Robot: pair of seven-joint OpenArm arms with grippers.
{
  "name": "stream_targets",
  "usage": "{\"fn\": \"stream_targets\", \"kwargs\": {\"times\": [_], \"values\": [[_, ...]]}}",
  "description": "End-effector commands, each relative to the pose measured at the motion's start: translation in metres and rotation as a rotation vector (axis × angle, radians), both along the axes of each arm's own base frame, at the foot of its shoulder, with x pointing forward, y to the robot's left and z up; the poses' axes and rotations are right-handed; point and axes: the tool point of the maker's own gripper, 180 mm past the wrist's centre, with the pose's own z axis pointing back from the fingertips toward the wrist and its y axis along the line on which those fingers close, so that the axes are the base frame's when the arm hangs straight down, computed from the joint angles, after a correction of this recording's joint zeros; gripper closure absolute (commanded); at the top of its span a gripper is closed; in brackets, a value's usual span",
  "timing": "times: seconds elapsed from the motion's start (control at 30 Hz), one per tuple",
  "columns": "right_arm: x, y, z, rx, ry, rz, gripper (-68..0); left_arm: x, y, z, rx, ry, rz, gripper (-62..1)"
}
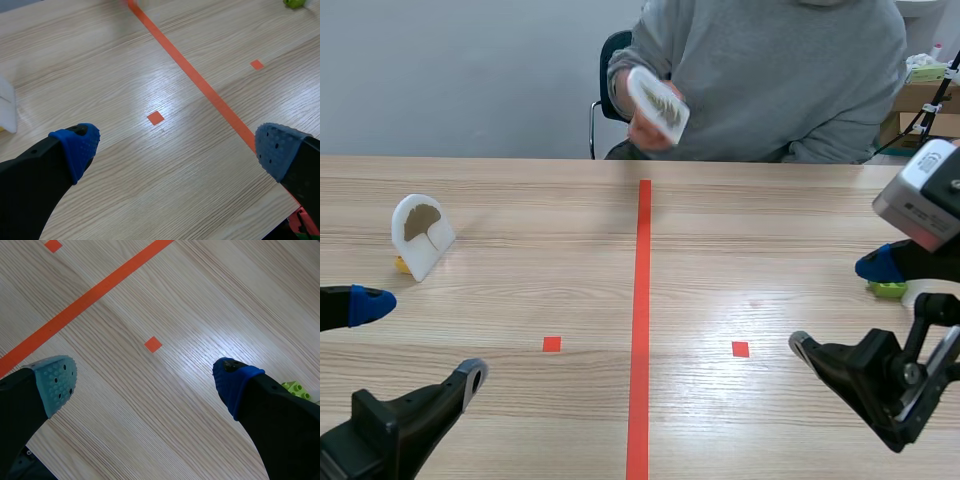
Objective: Do the leaf sorting experiment
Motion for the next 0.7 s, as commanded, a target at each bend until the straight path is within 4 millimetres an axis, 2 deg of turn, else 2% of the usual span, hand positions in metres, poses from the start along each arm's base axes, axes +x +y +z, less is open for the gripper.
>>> {"fn": "stream_targets", "kwargs": {"times": [0.0, 0.67], "values": [[0.0022, 0.0012, 0.0052, -0.002, -0.019, 0.021, -55.4, 0.0025, -0.0013, 0.0064, -0.018, -0.021, 0.000, -62.3], [0.0009, 0.0031, 0.0037, 0.006, -0.013, 0.018, -55.4, 0.0011, -0.0005, 0.0025, -0.005, -0.002, 0.000, -62.3]]}}
